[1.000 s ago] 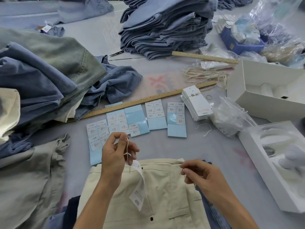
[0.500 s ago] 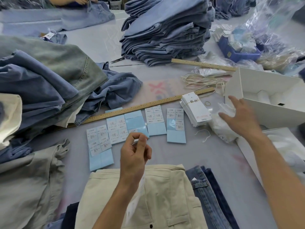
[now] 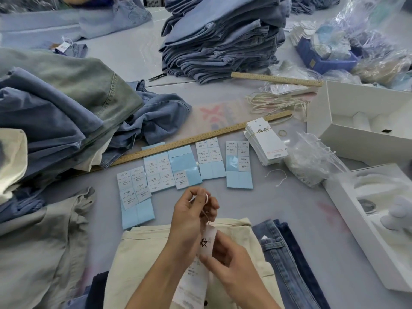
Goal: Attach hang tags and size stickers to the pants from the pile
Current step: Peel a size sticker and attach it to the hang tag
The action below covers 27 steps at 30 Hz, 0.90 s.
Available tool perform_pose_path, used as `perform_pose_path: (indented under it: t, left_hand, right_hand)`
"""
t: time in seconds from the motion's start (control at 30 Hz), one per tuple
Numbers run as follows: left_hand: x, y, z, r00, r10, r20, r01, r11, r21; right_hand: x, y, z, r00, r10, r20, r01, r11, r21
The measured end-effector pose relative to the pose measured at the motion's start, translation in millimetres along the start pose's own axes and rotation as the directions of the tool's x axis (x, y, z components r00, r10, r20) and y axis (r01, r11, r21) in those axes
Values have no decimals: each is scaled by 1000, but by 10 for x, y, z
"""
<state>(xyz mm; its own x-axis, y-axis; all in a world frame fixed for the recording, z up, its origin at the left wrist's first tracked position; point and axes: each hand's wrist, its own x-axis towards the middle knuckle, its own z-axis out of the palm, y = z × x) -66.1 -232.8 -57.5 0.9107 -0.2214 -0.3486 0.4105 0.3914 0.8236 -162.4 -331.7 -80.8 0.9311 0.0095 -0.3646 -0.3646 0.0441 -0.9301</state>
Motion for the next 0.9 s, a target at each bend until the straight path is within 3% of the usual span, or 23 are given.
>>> perform_pose_path:
  t: [0.2,0.33,0.47,0.53,0.6,0.63,0.73,0.8,0.9]
  left_hand:
    - [55,157,-352,985,15,173,-69,946,317]
    - [91,213,-511,994,9,112,-48,935,353]
    - [104,141,-546,999,-8,43,-15,855,519]
    - [100,74,-539,998,-40,41,10,833,553]
    - [88,-8,-523,997,-67,35,36,829,558]
    - [82,-54,-515,997,-78,26,51,829,558]
    - [73,-177,-485,993,-122,-2,104,841,532]
    - [74,-225,-469,991,-136,-8,122,859,497]
    - [89,-249,-475,993,-118,-24,115,866,486]
  right_hand:
    - [20,-87,-104,997,66,-51,-66,998,-4]
    - [12,-68,-201,995,85,-55,-81,994,70]
    - [30,-81,-218,994,91,-52,-85,989,118]
    - [51,-79,-214,994,70,-80,-66,997,49]
    - [60,-43,-243,993,-14,-120,-9,981,-195]
    - [60,-17,-265,986,-91,-138,33,925,-378]
    - [58,17,-316,896,-420,-140,148,582,-799]
    - [79,39,-331,807,-588,-60,248,429,-869]
    - [123,44,-312,748,-655,112,407,318,-856]
